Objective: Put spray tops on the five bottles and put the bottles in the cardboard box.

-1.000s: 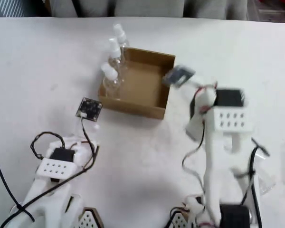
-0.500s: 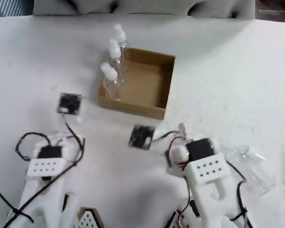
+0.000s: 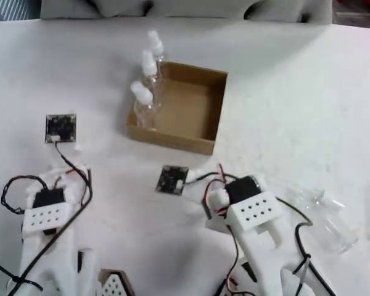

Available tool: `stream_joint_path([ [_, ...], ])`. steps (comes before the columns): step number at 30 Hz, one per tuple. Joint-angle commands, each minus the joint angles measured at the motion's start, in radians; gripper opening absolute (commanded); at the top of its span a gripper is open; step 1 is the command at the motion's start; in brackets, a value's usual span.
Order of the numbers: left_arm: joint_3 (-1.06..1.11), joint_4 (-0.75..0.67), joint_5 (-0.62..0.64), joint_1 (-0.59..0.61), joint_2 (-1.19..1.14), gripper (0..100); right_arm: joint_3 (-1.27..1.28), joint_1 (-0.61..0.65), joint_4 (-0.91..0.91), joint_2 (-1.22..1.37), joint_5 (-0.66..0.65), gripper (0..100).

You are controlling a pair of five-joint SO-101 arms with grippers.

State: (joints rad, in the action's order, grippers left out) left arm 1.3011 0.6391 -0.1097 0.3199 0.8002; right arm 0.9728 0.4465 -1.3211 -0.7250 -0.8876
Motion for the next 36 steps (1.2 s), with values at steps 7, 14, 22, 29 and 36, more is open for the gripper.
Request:
stream_joint_path([
  [7,-0.052,-0.014,-0.158,-0.033,0.03,4,-0.339,-0.53,-0.203,0.004,0.173,0.9],
  [14,-0.075,0.112,-0.281,-0.254,0.03,4,-0.338,-1.175,-0.087,0.015,0.066,1.6],
  [22,-0.203,0.318,-0.453,-0.624,0.03,8,-0.216,-1.527,0.188,0.015,-0.106,1.8],
  [29,-0.262,0.376,-0.466,-0.951,0.021,17,-0.203,-1.676,0.389,0.016,-0.103,1.8],
  [36,-0.339,0.367,-0.466,-1.119,0.018,19,-0.21,-1.715,0.527,0.17,-0.109,1.8],
])
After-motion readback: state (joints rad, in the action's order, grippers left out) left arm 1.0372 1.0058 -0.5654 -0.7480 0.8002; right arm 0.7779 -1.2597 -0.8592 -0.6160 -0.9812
